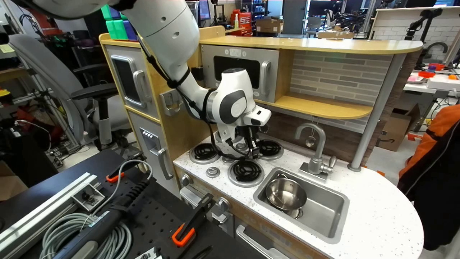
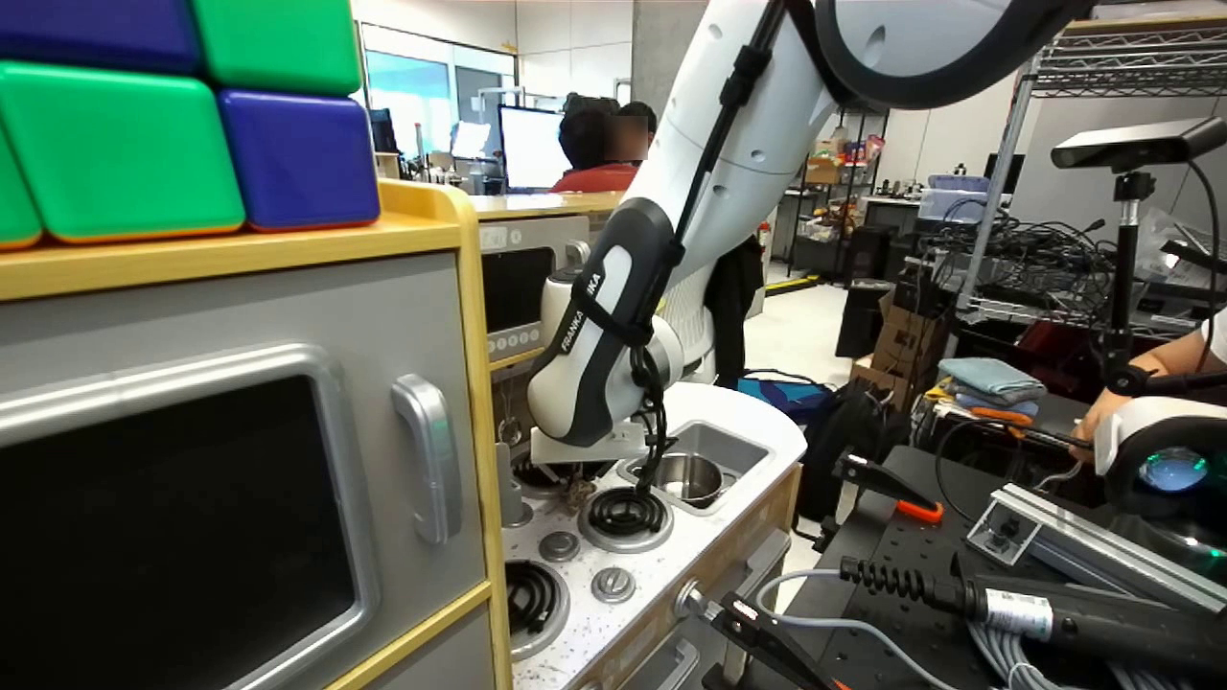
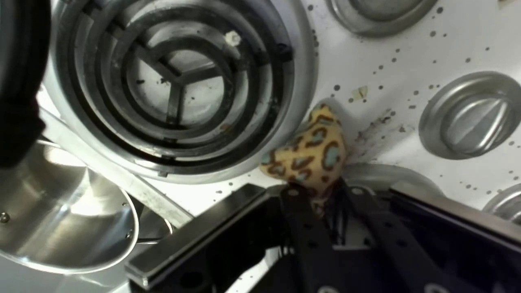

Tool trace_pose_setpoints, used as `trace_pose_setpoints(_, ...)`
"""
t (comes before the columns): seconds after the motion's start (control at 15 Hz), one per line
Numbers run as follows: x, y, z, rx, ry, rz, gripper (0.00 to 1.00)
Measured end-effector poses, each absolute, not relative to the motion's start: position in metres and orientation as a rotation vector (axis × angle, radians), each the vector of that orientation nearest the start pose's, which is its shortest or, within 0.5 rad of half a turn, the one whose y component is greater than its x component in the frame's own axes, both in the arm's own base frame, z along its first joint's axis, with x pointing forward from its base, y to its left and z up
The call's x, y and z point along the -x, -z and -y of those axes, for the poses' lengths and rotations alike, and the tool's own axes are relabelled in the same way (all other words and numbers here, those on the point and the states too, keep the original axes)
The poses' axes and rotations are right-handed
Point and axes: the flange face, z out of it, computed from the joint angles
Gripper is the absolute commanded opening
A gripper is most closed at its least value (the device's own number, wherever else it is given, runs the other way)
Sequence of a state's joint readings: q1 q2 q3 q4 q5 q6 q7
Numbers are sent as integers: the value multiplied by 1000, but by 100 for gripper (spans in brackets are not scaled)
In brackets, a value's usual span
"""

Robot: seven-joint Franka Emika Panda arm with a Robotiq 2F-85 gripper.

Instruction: Pick the stuffed toy on the stove and put it in the pot

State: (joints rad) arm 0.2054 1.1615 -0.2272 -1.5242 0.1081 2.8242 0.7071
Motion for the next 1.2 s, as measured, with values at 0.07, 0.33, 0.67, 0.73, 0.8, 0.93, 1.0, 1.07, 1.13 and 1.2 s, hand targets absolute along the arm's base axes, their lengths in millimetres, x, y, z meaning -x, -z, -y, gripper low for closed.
trace_pose_setpoints(0.07,-675,3,5,3025,339,-1080,4)
trace_pose_setpoints(0.33,-666,-15,41,3002,322,-1149,4)
trace_pose_setpoints(0.67,-629,-55,98,2995,399,-1211,4)
trace_pose_setpoints(0.73,-621,-62,111,3001,411,-1239,4)
trace_pose_setpoints(0.8,-613,-67,124,3011,412,-1276,4)
trace_pose_setpoints(0.93,-602,-70,150,3022,415,-1359,39)
trace_pose_setpoints(1.0,-599,-69,159,3021,409,-1394,40)
trace_pose_setpoints(1.07,-596,-67,164,3021,389,-1423,47)
trace_pose_setpoints(1.13,-593,-64,166,3023,362,-1437,54)
trace_pose_setpoints(1.2,-592,-62,165,3024,335,-1444,62)
